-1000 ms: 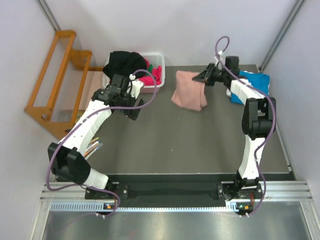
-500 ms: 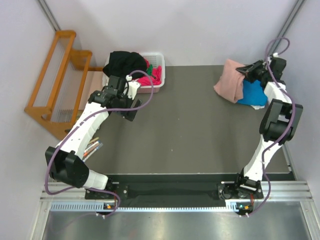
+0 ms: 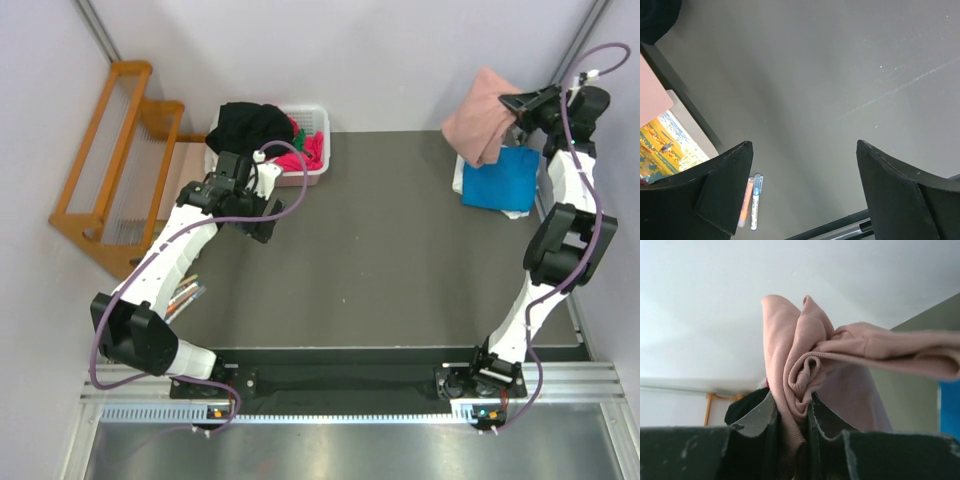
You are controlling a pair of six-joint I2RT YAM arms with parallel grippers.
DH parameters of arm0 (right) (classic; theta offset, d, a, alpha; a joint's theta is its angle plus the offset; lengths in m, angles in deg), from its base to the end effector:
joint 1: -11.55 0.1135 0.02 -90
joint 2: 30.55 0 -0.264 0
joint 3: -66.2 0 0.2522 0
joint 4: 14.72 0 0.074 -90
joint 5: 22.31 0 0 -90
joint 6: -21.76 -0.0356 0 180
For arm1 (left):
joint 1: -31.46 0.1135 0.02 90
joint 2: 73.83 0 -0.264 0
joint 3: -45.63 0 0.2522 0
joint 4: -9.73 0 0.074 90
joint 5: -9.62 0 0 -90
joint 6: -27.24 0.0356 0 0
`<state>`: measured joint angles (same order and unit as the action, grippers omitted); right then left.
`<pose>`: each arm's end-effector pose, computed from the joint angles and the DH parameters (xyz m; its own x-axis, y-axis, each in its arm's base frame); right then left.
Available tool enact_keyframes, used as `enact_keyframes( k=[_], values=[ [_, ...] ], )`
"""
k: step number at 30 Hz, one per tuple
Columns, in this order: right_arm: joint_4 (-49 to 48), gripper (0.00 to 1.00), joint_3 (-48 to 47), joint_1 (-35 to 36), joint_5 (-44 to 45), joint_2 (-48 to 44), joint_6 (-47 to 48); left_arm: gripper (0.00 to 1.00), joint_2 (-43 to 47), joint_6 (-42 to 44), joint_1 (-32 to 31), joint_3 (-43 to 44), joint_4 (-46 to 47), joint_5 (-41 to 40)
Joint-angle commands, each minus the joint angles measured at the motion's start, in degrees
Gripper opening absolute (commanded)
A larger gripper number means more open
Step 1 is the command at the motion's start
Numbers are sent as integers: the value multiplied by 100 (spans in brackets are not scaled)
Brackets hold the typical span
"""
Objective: Fold and stack the t-shirts
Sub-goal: Neatly place the folded tshirt to the corner
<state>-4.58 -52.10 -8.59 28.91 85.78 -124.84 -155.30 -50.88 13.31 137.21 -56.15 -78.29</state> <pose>0.4676 -0.1477 0.3443 -0.3353 0.8162 -0.4706 -0.0613 0.4796 0.8754 0.2759 -0.0918 0.3283 -0.7007 0.4462 -0.5567 0.4854 0.8700 0.0863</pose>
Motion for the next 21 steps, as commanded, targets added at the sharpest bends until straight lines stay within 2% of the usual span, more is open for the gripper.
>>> enact_keyframes(
  k=[1, 10, 13, 21],
  values=[
    [-517, 0, 510, -420, 344, -690, -46, 89, 26, -81, 22, -30, 79, 90],
    [-913, 0, 1794, -552, 424, -752, -124, 89, 43, -107, 22, -57, 61, 152],
    [-974, 0, 1963, -491, 433, -744, -106, 89, 87, -116, 22, -100, 61, 169],
    [-631, 0, 656, 72, 512, -489, -289, 89, 44, -203, 22, -65, 61, 319]
  ],
)
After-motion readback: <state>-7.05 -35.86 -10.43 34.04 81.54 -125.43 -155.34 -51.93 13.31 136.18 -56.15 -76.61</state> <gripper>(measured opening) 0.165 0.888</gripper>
